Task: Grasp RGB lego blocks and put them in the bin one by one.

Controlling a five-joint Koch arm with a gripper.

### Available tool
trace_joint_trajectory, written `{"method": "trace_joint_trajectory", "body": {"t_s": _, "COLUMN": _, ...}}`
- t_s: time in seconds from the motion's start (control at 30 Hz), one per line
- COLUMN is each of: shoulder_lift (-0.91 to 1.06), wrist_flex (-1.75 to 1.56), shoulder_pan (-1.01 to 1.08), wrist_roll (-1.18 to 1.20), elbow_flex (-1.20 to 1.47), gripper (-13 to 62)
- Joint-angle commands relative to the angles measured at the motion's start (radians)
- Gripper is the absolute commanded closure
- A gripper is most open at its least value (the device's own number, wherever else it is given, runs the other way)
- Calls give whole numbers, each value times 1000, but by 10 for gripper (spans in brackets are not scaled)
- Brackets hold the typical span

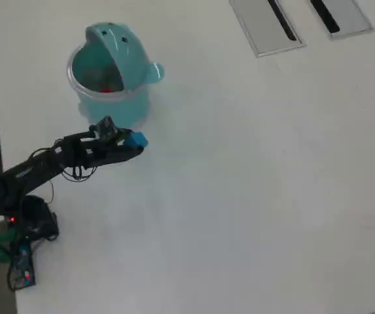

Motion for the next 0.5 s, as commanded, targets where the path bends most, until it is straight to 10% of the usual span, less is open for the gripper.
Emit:
{"method": "trace_joint_trajectory", "body": {"t_s": 0.0, "shoulder_lift": 57, "wrist_flex": -97, "shoulder_pan": -57, "wrist_roll": 32, "elbow_flex": -61, "gripper": 482}}
{"method": "trace_joint_trajectory", "body": {"t_s": 0.47, "shoulder_lift": 114, "wrist_flex": -285, "shoulder_pan": -489, "wrist_roll": 57, "elbow_flex": -66, "gripper": 482}}
